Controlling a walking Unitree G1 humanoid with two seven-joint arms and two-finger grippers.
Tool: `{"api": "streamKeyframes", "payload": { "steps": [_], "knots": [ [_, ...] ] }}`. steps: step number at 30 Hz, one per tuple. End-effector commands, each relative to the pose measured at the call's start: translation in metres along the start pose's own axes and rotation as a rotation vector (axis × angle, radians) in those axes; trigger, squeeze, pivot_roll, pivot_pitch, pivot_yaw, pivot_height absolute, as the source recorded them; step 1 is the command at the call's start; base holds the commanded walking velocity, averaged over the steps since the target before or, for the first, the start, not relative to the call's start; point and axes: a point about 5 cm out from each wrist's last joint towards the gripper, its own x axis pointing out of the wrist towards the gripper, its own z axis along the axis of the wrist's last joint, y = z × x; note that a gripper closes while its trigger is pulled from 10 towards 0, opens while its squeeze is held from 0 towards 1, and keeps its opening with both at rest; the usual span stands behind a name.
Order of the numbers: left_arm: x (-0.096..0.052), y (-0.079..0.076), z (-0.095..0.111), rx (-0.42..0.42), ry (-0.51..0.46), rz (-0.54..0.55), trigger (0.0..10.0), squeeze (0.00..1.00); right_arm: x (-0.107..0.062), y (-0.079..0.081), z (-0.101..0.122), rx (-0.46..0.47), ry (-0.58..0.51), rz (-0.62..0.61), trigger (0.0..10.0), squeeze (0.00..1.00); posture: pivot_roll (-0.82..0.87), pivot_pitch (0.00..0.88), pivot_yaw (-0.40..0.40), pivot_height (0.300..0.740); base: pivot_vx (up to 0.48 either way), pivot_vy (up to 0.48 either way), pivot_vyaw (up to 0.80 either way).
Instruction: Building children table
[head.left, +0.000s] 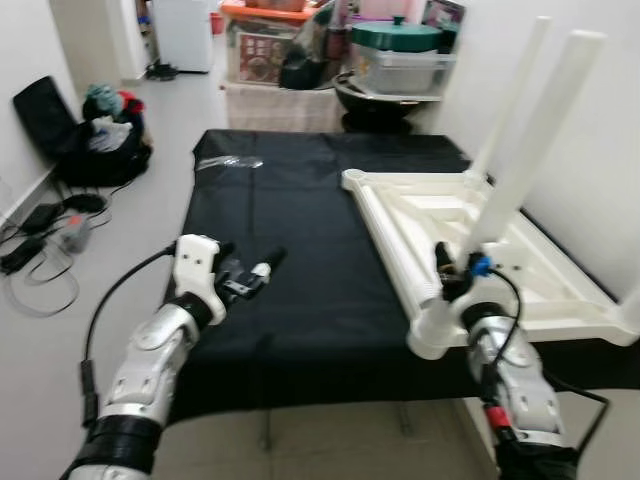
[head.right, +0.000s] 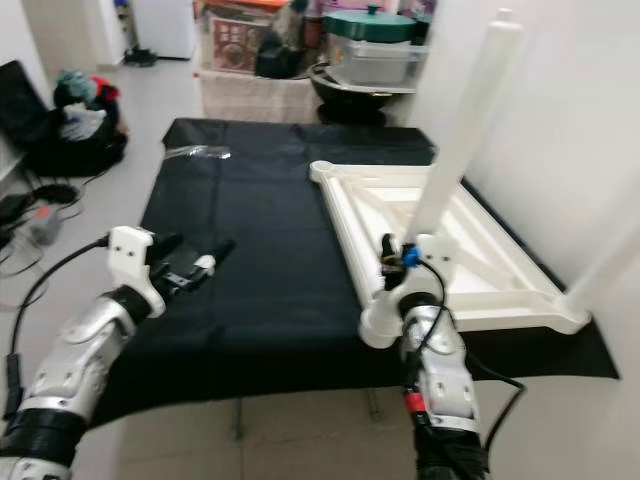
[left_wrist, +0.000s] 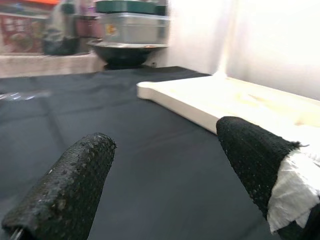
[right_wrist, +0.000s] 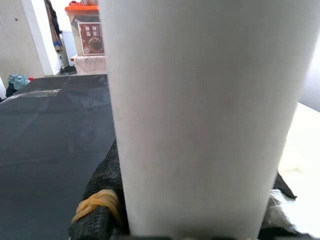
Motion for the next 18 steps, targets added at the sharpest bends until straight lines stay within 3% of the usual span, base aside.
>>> {"api": "streamKeyframes", "payload": {
  "steps": [1,8,16,18],
  "knots": [
    [0.0005,-0.0033,-0.002,0.002,0.011,-0.019,10.0,0.0,-0.0015,-0.0106,-0.0059,0.013,0.033,-0.048,10.0,0.0,0.01,0.0,-0.081,0.74,0.465,0.0,0.0],
    [0.0008,-0.0063,-0.0031,0.0,0.012,-0.038,10.0,0.0,-0.0041,-0.0039,-0.0075,0.03,0.038,-0.02,10.0,0.0,0.01,0.0,-0.075,0.74,0.395,0.0,-0.8],
    [0.0001,-0.0074,-0.0027,-0.007,0.006,-0.047,10.0,0.0,-0.0071,-0.0041,-0.0079,0.033,0.041,-0.017,10.0,0.0,0.01,0.0,-0.071,0.74,0.0,0.0,-0.8],
    [0.0002,-0.0078,-0.0029,-0.006,0.006,-0.046,10.0,0.0,-0.0085,-0.009,-0.0113,0.034,0.059,-0.069,10.0,0.0,0.01,0.0,-0.07,0.74,0.0,0.0,-0.8]
  ]
}}
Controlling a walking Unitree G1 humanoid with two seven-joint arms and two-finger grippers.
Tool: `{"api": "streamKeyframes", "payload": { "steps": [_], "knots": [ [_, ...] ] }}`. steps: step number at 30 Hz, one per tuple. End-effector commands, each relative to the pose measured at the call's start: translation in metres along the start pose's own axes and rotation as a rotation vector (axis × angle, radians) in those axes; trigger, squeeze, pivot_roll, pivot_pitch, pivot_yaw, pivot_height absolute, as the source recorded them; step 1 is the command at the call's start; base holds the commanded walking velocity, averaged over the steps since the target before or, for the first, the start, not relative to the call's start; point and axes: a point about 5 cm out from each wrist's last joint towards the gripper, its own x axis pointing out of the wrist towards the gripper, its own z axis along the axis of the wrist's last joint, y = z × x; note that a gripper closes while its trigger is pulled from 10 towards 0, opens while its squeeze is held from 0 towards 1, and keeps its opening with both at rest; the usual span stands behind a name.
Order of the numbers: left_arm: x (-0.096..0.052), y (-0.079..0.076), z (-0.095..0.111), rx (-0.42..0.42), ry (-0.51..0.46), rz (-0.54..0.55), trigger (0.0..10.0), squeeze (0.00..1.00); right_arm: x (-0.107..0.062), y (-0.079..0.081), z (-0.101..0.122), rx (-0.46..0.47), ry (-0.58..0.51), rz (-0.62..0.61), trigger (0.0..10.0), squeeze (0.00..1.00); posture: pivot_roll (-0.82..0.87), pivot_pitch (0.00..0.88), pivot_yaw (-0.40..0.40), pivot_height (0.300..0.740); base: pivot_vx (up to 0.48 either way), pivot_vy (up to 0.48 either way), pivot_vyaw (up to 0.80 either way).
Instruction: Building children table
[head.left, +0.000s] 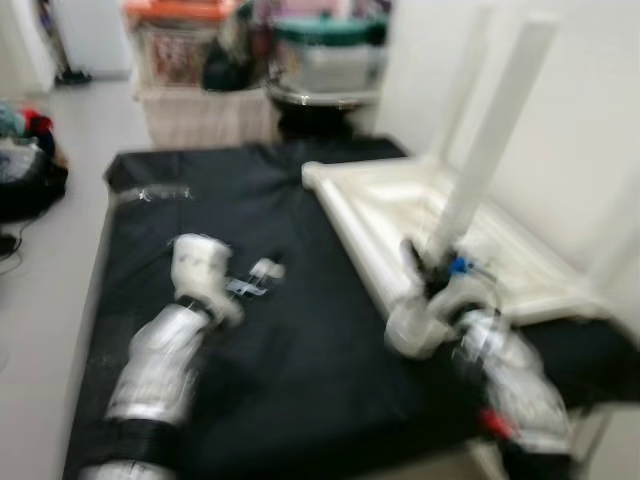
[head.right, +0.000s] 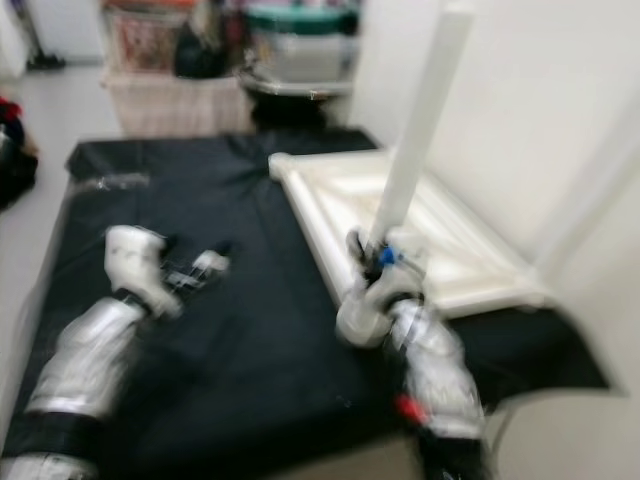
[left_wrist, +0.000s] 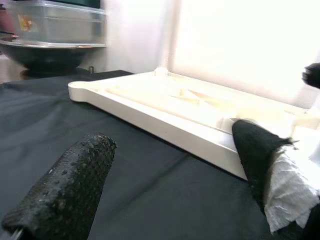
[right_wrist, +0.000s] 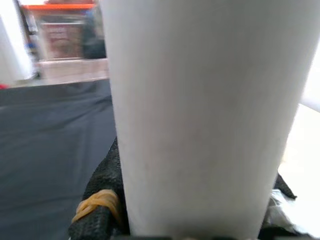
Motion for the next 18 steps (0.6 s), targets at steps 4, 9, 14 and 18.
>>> {"api": "streamKeyframes", "payload": {
  "steps": [4,9,14,18],
  "knots": [
    [-0.008,0.009,-0.005,0.001,0.021,0.038,10.0,0.0,-0.008,-0.026,-0.02,0.019,0.094,-0.167,10.0,0.0,0.01,0.0,-0.073,0.74,0.0,0.0,-0.73],
    [-0.01,0.01,-0.006,0.002,0.024,0.04,10.0,0.0,-0.012,-0.024,-0.025,0.007,0.122,-0.182,10.0,0.0,0.01,0.0,-0.076,0.74,0.0,0.0,-0.14],
    [-0.01,0.01,-0.006,0.002,0.024,0.04,10.0,0.0,-0.012,-0.024,-0.025,0.007,0.122,-0.182,10.0,0.0,0.01,0.0,-0.076,0.74,0.0,0.0,0.0],
    [-0.01,0.008,-0.007,0.001,0.03,0.038,10.0,0.0,-0.013,-0.008,-0.026,0.001,0.131,-0.049,10.0,0.0,0.0,0.0,-0.077,0.74,0.0,0.0,0.0]
  ]
}}
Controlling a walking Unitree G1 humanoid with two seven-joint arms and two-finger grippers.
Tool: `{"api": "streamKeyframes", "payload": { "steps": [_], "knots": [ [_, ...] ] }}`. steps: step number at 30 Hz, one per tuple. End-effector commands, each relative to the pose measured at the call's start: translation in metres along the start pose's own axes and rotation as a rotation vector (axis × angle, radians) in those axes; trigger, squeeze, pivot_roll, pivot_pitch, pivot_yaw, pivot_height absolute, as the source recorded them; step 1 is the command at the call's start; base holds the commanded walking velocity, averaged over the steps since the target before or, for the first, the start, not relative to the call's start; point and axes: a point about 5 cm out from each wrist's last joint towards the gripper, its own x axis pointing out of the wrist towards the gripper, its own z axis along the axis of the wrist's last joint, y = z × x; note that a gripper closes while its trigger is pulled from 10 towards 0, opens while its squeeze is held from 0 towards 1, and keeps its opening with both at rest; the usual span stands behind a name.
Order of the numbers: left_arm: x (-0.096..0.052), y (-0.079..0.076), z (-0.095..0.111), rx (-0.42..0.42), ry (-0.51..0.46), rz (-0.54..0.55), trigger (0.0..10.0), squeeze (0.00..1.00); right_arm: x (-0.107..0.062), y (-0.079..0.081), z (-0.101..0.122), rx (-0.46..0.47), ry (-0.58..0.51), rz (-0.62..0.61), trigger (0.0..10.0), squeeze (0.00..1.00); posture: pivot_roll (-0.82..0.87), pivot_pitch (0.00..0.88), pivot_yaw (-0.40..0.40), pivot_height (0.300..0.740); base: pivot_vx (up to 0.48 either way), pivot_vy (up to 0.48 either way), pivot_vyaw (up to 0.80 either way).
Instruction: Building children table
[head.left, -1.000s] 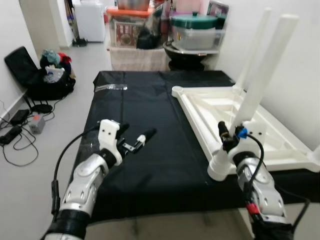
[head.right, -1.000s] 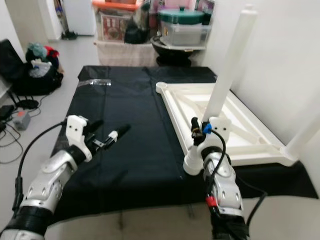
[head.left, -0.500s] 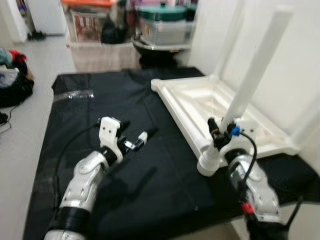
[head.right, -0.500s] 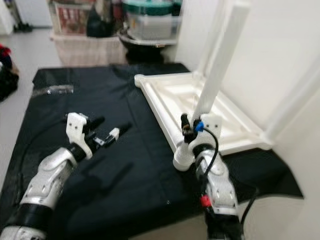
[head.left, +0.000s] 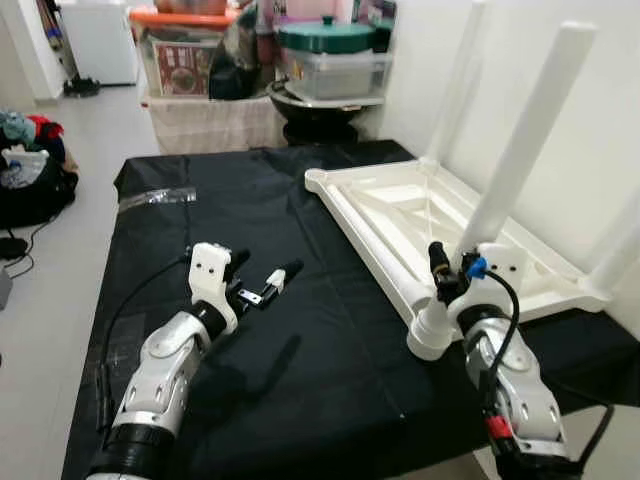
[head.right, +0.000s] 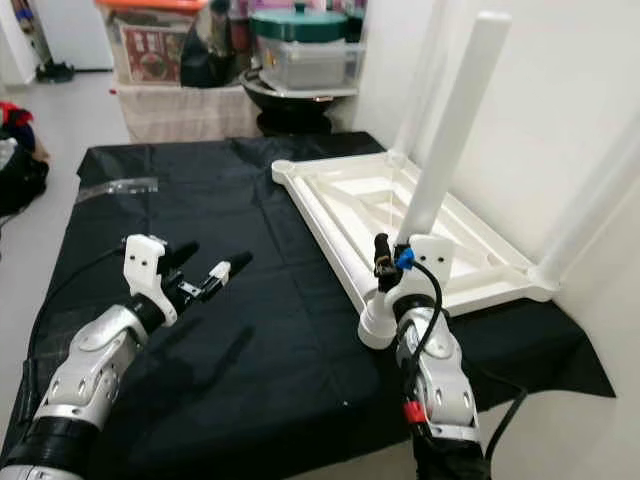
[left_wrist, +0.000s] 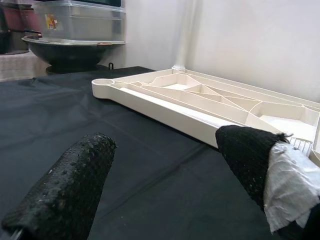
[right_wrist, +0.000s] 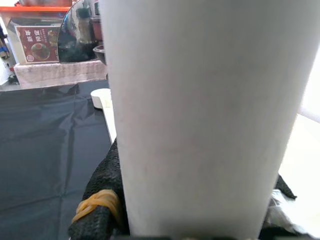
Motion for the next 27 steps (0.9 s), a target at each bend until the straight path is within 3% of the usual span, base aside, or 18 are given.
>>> {"api": "streamKeyframes", "payload": {
  "steps": [1,4,7,14,19,20,21,22,23,24,25,26,27],
  "knots": [
    [0.0,-0.001,-0.001,0.002,0.009,-0.007,10.0,0.0,-0.006,-0.004,-0.022,0.013,0.112,0.0,10.0,0.0,0.0,0.0,-0.077,0.74,0.0,0.0,0.0],
    [0.0,-0.002,-0.001,0.003,0.011,-0.009,10.0,0.0,-0.011,0.012,-0.021,0.003,0.133,0.232,10.0,0.0,0.01,0.0,-0.078,0.74,0.0,0.0,0.0],
    [0.0,-0.002,-0.001,0.003,0.011,-0.009,10.0,0.0,-0.012,0.008,-0.015,0.008,0.136,0.324,10.0,0.0,0.0,0.0,-0.079,0.74,0.0,0.0,0.0],
    [-0.001,-0.003,-0.003,-0.003,0.012,-0.011,10.0,0.0,-0.002,-0.019,-0.01,0.031,0.132,0.159,10.0,0.0,0.0,0.0,-0.08,0.74,0.0,0.0,0.0],
    [-0.001,-0.004,-0.003,-0.005,0.014,-0.014,10.0,0.0,-0.002,-0.022,-0.013,0.023,0.137,0.101,10.0,0.0,0.0,0.0,-0.08,0.74,0.0,0.0,0.0],
    [-0.001,-0.004,-0.003,-0.004,0.015,-0.014,10.0,0.0,-0.002,-0.029,-0.016,-0.007,0.152,-0.022,10.0,0.0,0.0,0.0,-0.08,0.74,0.0,0.0,0.0],
    [-0.001,-0.004,-0.003,-0.004,0.015,-0.014,10.0,0.0,-0.002,-0.029,-0.016,-0.007,0.152,-0.022,10.0,0.0,0.0,0.0,-0.08,0.74,0.0,0.0,0.0],
    [-0.001,-0.004,-0.003,-0.003,0.015,-0.014,10.0,0.0,-0.003,-0.044,-0.02,-0.027,0.182,-0.23,10.0,0.0,0.0,0.0,-0.08,0.74,0.0,0.0,0.0],
    [-0.001,-0.004,-0.003,-0.003,0.015,-0.013,10.0,0.0,-0.014,-0.06,-0.02,-0.072,0.196,-0.51,10.0,0.0,0.0,0.0,-0.081,0.74,0.0,0.0,0.0],
    [-0.002,-0.004,-0.003,-0.002,0.015,-0.012,10.0,0.0,-0.025,-0.07,-0.019,-0.104,0.204,-0.699,10.0,0.0,0.0,0.0,-0.081,0.74,0.0,0.0,0.0],
    [-0.002,-0.004,-0.003,-0.002,0.015,-0.012,10.0,0.0,-0.025,-0.07,-0.019,-0.104,0.204,-0.699,10.0,0.0,0.0,0.0,-0.081,0.74,0.0,0.0,0.0],
    [-0.002,-0.004,-0.003,-0.002,0.015,-0.012,10.0,0.0,-0.033,-0.075,-0.018,-0.114,0.204,-0.802,10.0,0.0,0.0,0.0,-0.081,0.74,0.0,0.0,0.0],
    [-0.002,-0.004,-0.003,-0.003,0.017,-0.011,10.0,0.0,-0.043,-0.068,-0.019,-0.086,0.208,-0.858,10.0,0.0,0.0,0.0,-0.08,0.74,0.0,0.0,0.0]
  ]
}}
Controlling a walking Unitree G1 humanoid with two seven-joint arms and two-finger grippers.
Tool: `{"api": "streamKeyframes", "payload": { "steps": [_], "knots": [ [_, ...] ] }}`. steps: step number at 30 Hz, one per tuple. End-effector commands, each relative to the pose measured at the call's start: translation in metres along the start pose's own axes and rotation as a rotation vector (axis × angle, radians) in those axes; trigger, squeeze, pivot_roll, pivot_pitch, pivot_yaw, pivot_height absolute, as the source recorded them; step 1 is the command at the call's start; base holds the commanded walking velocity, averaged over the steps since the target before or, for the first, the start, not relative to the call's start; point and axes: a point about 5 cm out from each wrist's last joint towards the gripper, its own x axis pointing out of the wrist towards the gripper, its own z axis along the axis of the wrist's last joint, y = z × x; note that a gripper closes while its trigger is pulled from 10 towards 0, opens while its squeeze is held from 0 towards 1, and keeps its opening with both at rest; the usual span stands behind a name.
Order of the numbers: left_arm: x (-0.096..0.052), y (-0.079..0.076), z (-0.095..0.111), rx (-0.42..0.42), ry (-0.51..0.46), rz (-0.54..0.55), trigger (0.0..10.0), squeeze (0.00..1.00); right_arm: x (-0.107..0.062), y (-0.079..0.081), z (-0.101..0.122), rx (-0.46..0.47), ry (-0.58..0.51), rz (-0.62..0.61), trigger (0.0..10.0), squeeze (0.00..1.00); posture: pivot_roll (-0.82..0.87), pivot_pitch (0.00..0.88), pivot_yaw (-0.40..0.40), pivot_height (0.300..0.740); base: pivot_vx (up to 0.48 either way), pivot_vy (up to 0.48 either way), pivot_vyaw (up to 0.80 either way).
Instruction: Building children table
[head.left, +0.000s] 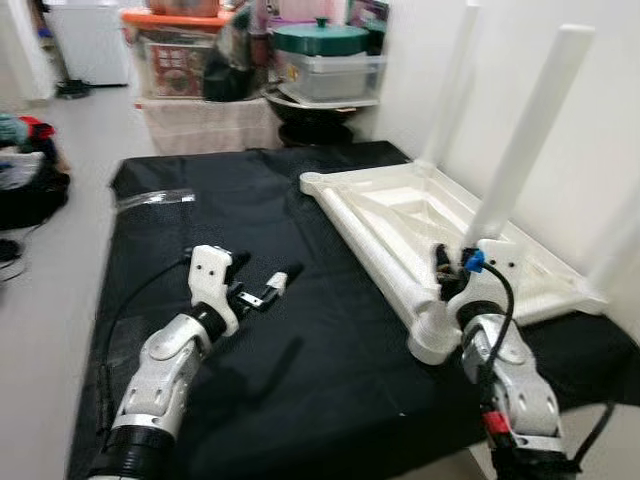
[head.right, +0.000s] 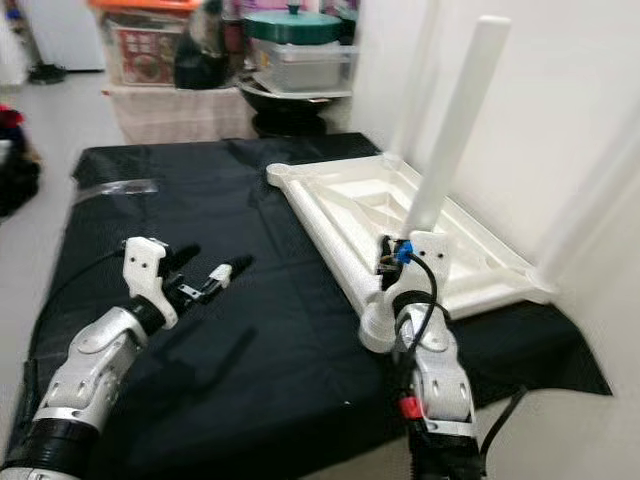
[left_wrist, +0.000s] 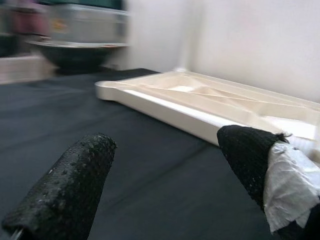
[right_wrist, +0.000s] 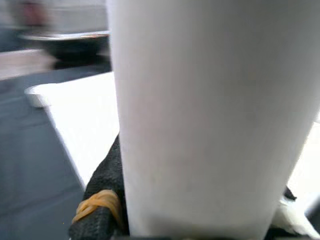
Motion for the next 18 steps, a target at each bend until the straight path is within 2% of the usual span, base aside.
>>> {"api": "streamKeyframes", "payload": {
  "steps": [1,2,4,7,8,9,14,15,16,17,18],
  "knots": [
    [-0.002,0.001,-0.001,-0.001,0.008,0.004,10.0,0.0,-0.007,-0.057,-0.021,-0.062,0.102,-0.379,10.0,0.0,0.0,0.0,-0.08,0.74,0.0,0.0,0.0],
    [-0.002,0.001,-0.001,-0.001,0.008,0.004,10.0,0.0,-0.007,-0.057,-0.021,-0.062,0.102,-0.379,10.0,0.0,0.0,0.0,-0.08,0.74,0.0,0.0,0.0],
    [-0.003,0.0,-0.002,-0.003,0.012,0.003,10.0,0.0,-0.02,-0.047,-0.024,-0.022,0.132,-0.39,10.0,0.0,0.0,0.0,-0.08,0.74,0.0,0.0,0.0],
    [-0.002,0.0,-0.003,-0.003,0.014,0.002,10.0,0.0,-0.018,-0.043,-0.025,0.013,0.132,-0.349,10.0,0.0,0.0,0.0,-0.084,0.74,0.0,0.0,0.0],
    [-0.002,0.0,-0.003,-0.003,0.013,0.004,10.0,0.0,-0.014,-0.044,-0.022,0.052,0.112,-0.324,10.0,1.0,0.0,0.0,-0.085,0.74,0.0,0.0,0.0],
    [-0.002,0.0,-0.002,-0.003,0.012,0.004,10.0,0.0,-0.012,-0.044,-0.021,0.078,0.097,-0.311,10.0,1.0,0.0,0.0,-0.085,0.74,0.0,0.0,0.0],
    [-0.002,0.0,-0.003,-0.004,0.013,0.007,10.0,0.0,-0.01,-0.043,-0.011,0.085,0.053,-0.313,10.0,1.0,0.0,0.0,-0.088,0.74,0.0,0.0,0.0],
    [-0.003,0.0,-0.003,-0.006,0.015,0.007,10.0,0.0,-0.007,-0.037,-0.004,0.094,0.023,-0.271,10.0,0.14,0.0,0.0,-0.09,0.74,0.0,0.0,0.0],
    [-0.003,0.0,-0.003,-0.006,0.015,0.007,10.0,0.0,-0.007,-0.037,-0.004,0.094,0.023,-0.271,10.0,0.14,0.0,0.0,-0.09,0.74,0.0,0.0,0.0],
    [-0.004,0.0,-0.004,-0.007,0.016,0.008,10.0,0.0,-0.005,-0.028,0.005,0.121,-0.016,-0.177,10.0,0.0,0.0,0.0,-0.092,0.74,0.0,0.0,0.0],
    [-0.004,0.0,-0.004,-0.008,0.016,0.008,10.0,0.0,-0.004,-0.021,0.011,0.141,-0.042,-0.108,10.0,0.0,0.0,0.0,-0.092,0.74,0.0,0.0,0.0]
  ]
}}
